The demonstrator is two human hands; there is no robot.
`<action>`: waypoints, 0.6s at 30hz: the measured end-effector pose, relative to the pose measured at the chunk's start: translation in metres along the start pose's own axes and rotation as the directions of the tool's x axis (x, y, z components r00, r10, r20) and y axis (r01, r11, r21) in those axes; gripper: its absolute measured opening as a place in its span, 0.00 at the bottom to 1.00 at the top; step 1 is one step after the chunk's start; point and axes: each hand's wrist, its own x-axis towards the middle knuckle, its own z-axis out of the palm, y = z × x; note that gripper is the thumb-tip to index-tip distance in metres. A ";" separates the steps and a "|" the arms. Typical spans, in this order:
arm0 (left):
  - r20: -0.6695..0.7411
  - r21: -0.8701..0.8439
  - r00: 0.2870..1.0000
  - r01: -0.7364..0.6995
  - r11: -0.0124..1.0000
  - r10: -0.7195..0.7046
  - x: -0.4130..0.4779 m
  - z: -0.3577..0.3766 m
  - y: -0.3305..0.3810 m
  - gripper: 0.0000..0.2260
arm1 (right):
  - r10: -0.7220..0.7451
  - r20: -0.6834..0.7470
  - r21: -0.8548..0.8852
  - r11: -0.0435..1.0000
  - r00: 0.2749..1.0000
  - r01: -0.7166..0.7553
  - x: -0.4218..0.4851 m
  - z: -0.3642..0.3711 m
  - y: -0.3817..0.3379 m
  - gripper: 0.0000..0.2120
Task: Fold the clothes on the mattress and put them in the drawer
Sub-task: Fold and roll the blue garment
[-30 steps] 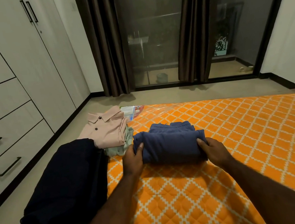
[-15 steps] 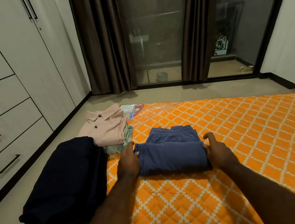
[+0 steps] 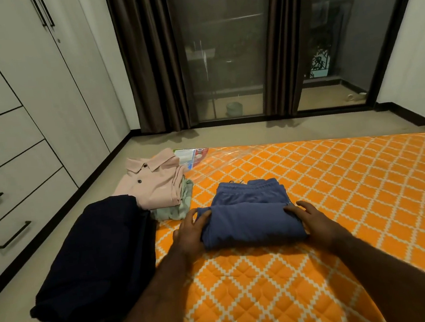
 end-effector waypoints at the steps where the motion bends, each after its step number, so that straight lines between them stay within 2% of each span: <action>1: -0.039 -0.070 0.999 0.005 0.998 -0.008 -0.002 -0.001 0.003 0.46 | -0.014 -0.001 0.023 1.000 1.000 0.014 0.000 -0.001 0.000 0.45; 4: -0.109 -0.153 0.990 -0.103 0.983 0.087 0.004 0.000 0.001 0.46 | -0.051 -0.037 0.097 0.994 0.998 0.055 0.003 -0.003 0.003 0.40; 6: -0.104 -0.196 0.977 -0.203 0.959 0.186 0.011 -0.001 0.002 0.36 | -0.051 -0.074 0.154 0.986 0.996 0.062 0.004 -0.006 0.000 0.35; 7: -0.095 -0.268 0.977 -0.208 0.941 0.190 0.011 -0.004 0.006 0.31 | -0.057 -0.088 0.185 0.980 0.994 0.073 0.005 -0.008 -0.003 0.33; 10: -0.125 -0.583 0.991 -0.107 0.806 0.041 0.011 -0.006 0.019 0.21 | -0.030 -0.114 0.310 0.949 0.993 0.064 0.005 -0.013 -0.014 0.27; 13: -0.221 -0.680 0.967 -0.061 0.730 -0.125 0.009 -0.013 0.029 0.04 | 0.054 -0.153 0.499 0.866 0.987 0.030 0.006 -0.015 -0.023 0.15; 15: -0.257 -0.715 0.950 -0.064 0.696 -0.177 0.008 -0.020 0.035 0.03 | 0.111 -0.130 0.597 0.802 0.985 -0.012 0.008 -0.015 -0.028 0.07; 18: -0.275 -0.761 0.935 -0.070 0.645 -0.223 0.007 -0.024 0.041 0.04 | 0.170 -0.104 0.606 0.792 0.980 -0.073 0.010 -0.016 -0.030 0.09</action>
